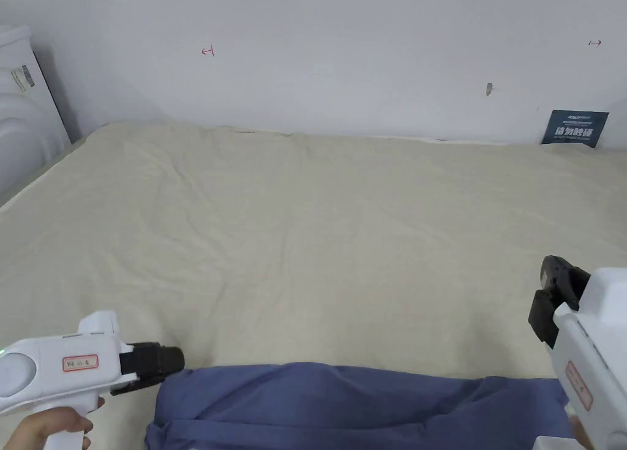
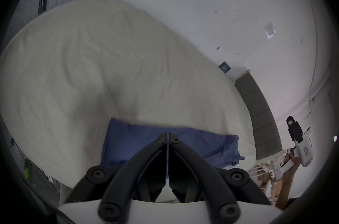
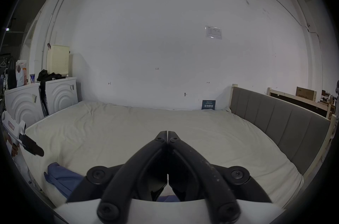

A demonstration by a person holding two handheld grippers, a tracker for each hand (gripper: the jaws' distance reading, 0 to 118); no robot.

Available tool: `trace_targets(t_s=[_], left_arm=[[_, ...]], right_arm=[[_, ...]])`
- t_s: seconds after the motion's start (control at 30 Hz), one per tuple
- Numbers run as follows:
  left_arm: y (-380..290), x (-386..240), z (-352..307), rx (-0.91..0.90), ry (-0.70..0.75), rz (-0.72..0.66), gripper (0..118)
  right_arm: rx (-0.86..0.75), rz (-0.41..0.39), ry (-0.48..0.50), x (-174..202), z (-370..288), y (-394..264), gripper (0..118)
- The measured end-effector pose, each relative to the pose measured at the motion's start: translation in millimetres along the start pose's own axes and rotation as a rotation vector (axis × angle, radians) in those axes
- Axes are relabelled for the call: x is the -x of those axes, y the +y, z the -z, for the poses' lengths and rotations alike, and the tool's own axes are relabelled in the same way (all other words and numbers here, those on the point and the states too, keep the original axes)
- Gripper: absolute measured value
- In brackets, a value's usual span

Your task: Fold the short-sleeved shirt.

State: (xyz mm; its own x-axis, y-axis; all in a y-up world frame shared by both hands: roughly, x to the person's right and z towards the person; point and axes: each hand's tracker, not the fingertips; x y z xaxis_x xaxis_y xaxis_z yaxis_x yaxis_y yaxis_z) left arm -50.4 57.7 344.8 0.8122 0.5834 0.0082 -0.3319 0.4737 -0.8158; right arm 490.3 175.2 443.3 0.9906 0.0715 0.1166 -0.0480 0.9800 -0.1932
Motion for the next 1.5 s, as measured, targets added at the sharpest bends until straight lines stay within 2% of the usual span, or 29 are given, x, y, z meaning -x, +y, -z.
trace_targets(t_s=[0.1,0.13,0.2,0.23,0.27,0.4,0.43,0.47,0.5,0.57,0.67,0.7,0.73,0.77,0.8,0.87,0.9,1.0,1.2,1.4,1.5], left_arm=[[-3,28,11,0.03,0.016,-0.052,7],[-5,36,14,0.03,0.026,-0.064,17],[-7,49,20,0.043,0.028,-0.079,81],[-10,47,23,0.058,0.036,-0.086,104],[-11,50,27,0.07,0.037,-0.089,116],[-8,80,45,0.073,0.05,-0.104,111],[-8,84,50,0.096,0.038,-0.12,105],[-10,88,54,0.106,0.027,-0.13,94],[-10,55,42,0.117,0.016,-0.137,83],[-16,53,50,0.132,0.015,-0.136,67],[-25,48,52,0.123,0.018,-0.108,66],[-25,45,52,0.12,0.017,-0.109,61],[-26,42,54,0.117,0.02,-0.108,48],[-22,53,56,0.115,0.023,-0.107,21],[-24,50,61,0.133,0.036,-0.101,12],[-28,40,61,0.117,0.07,-0.058,9],[-11,63,67,0.109,0.088,-0.048,8],[-8,57,54,0.074,0.122,-0.005,7],[6,61,16,0.024,0.126,-0.004,6],[17,54,-28,-0.054,0.288,0.061,6],[12,34,-34,-0.048,0.325,0.078,6]], right_arm=[[0.02,-0.01,0.002,6,10,-2,1],[0.026,-0.013,0.003,8,13,-3,1],[0.04,-0.021,0.003,13,20,-5,1],[0.047,-0.025,0.003,15,23,-7,1],[0.051,-0.027,0.002,17,25,-8,1],[0.072,-0.034,-0.001,23,35,-14,1],[0.078,-0.035,-0.001,25,37,-15,1],[0.082,-0.036,-0.001,26,38,-16,1],[0.087,-0.036,0.0,26,40,-17,1],[0.098,-0.036,-0.001,27,42,-18,1],[0.105,-0.036,-0.006,26,44,-20,1],[0.106,-0.034,-0.008,25,44,-20,1],[0.108,-0.031,-0.009,24,45,-21,1],[0.109,-0.029,-0.011,23,45,-21,1],[0.11,-0.027,-0.012,22,46,-21,1],[0.111,-0.022,-0.016,18,45,-20,1],[0.109,-0.02,-0.02,16,44,-20,1],[0.101,-0.017,-0.022,11,42,-16,1],[0.068,-0.008,-0.019,2,34,-7,1],[0.039,0.002,-0.002,-4,22,-3,1],[0.032,0.002,0.007,-7,17,-2,1]])
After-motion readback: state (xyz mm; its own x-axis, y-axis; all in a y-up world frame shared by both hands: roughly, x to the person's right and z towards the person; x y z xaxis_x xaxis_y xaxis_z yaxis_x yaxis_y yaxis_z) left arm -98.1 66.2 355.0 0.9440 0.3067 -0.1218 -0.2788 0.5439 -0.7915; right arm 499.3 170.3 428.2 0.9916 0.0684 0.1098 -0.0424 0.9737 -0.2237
